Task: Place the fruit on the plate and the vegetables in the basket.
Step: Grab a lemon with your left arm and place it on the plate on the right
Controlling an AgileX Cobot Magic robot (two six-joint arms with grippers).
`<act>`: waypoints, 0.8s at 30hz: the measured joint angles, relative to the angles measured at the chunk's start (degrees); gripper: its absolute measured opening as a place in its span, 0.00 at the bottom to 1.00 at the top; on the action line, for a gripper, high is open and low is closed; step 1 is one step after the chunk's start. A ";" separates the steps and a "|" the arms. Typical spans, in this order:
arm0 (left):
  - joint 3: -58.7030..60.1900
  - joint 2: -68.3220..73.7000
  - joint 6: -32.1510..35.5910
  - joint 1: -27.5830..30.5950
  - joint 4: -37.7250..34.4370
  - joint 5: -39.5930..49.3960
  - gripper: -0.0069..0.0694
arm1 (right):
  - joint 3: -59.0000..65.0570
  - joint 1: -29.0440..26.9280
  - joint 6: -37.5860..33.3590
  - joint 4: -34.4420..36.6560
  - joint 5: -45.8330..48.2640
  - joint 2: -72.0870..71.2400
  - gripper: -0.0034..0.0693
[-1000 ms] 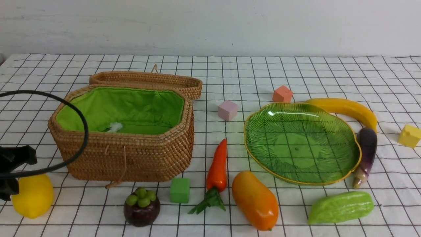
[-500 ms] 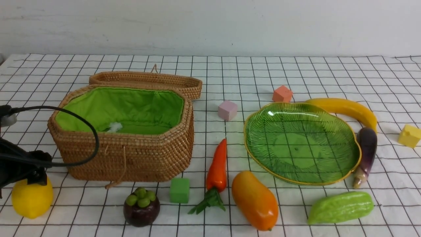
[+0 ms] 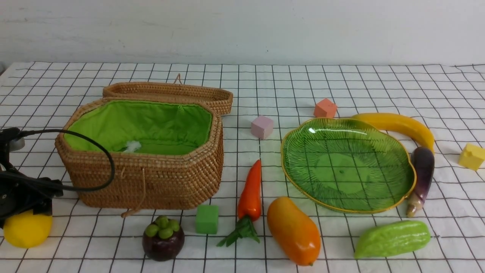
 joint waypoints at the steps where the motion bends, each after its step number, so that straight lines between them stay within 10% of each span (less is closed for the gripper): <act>1: 0.00 0.05 0.00 0.00 0.00 0.00 0.84 | 0.00 0.00 0.00 0.00 0.00 0.00 0.17; 24: -0.51 -2.25 -0.40 0.00 -0.26 3.26 0.90 | 0.00 0.00 -0.18 0.14 0.00 0.00 0.20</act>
